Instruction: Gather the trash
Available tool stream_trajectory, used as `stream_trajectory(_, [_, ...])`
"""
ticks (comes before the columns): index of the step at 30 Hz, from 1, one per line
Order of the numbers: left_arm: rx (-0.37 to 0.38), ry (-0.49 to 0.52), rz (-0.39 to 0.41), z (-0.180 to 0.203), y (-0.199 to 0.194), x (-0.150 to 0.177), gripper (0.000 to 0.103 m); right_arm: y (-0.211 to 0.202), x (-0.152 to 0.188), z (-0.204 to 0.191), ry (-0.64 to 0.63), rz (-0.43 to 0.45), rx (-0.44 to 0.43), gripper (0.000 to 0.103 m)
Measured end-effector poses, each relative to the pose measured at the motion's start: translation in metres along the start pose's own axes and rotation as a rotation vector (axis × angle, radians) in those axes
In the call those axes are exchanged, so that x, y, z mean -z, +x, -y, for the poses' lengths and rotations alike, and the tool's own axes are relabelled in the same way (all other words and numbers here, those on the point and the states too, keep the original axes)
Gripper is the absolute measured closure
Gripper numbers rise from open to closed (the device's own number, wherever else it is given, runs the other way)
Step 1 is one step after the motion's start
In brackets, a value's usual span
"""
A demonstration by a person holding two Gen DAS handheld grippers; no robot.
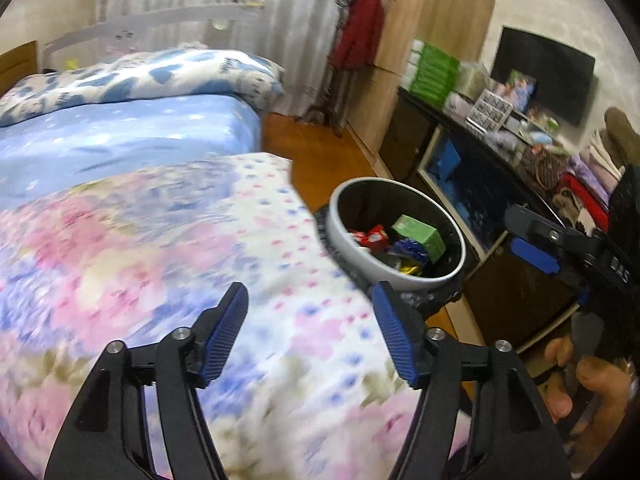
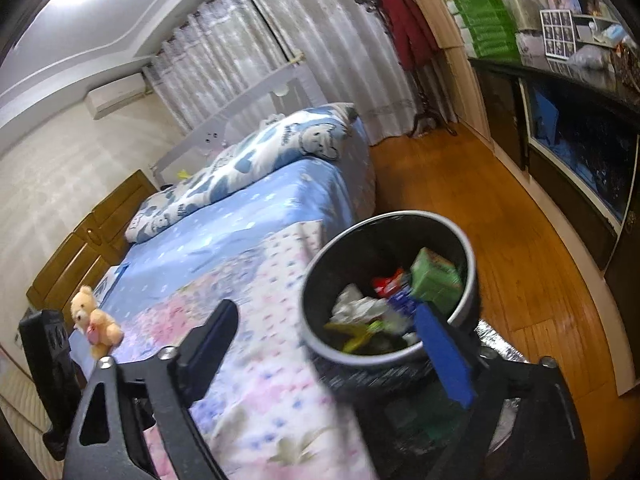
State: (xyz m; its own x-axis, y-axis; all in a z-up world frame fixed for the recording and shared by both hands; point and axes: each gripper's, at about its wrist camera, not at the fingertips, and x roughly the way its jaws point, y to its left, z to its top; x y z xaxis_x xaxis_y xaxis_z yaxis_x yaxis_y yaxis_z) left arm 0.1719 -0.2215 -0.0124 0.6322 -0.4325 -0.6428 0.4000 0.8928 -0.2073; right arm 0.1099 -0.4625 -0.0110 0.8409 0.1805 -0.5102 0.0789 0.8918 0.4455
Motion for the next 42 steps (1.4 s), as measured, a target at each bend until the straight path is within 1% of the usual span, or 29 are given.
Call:
stream_trajectory(2, [-0.022,-0.028,0.023,-0.009,-0.017,0.009,0.030,-0.010,0.011,-0.016,-0.023,0.015,-0.007,0.006])
stream_trajectory(4, [-0.037,-0.043,0.051,-0.017,-0.034,0.018,0.027,-0.016,0.022,-0.031,-0.052,0.022,-0.001,0.002])
stream_trajectory(7, [-0.072,-0.046,0.102,-0.026,-0.061,0.030,0.021,-0.024,0.038,-0.050,-0.099,0.039,0.020,0.002])
stream_trajectory(8, [-0.078,-0.049,0.121,-0.029,-0.070,0.034,0.017,-0.026,0.044,-0.056,-0.115,0.046,0.030,0.002])
stream_trajectory(9, [-0.086,-0.057,0.153,-0.032,-0.082,0.038,0.013,-0.029,0.048,-0.060,-0.127,0.053,0.036,0.002])
stream_trajectory(13, [-0.135,-0.071,0.266,-0.040,-0.120,0.047,0.004,-0.045,0.060,-0.079,-0.175,0.098,0.061,0.002])
stream_trajectory(14, [-0.157,-0.069,0.289,-0.039,-0.128,0.046,0.000,-0.053,0.060,-0.086,-0.201,0.128,0.077,0.002])
stream_trajectory(16, [-0.218,-0.059,0.350,-0.037,-0.144,0.050,0.000,-0.069,0.061,-0.097,-0.240,0.200,0.106,0.000])
stream_trajectory(18, [-0.266,-0.049,0.390,-0.035,-0.153,0.053,0.000,-0.084,0.063,-0.108,-0.280,0.277,0.132,0.000])
stream_trajectory(19, [-0.285,-0.044,0.404,-0.035,-0.156,0.055,0.000,-0.087,0.065,-0.111,-0.296,0.298,0.139,0.000])
stream_trajectory(22, [-0.319,-0.028,0.413,-0.037,-0.159,0.060,0.000,-0.088,0.070,-0.114,-0.310,0.311,0.146,0.000])
stream_trajectory(31, [-0.386,-0.002,0.429,-0.037,-0.159,0.073,0.000,-0.075,0.089,-0.114,-0.302,0.291,0.132,0.000])
stream_trajectory(36, [-0.408,-0.003,0.441,-0.039,-0.162,0.076,0.000,-0.072,0.096,-0.118,-0.315,0.278,0.119,0.000])
stream_trajectory(42, [-0.409,0.005,0.445,-0.039,-0.161,0.078,0.000,-0.071,0.098,-0.123,-0.327,0.267,0.110,0.000])
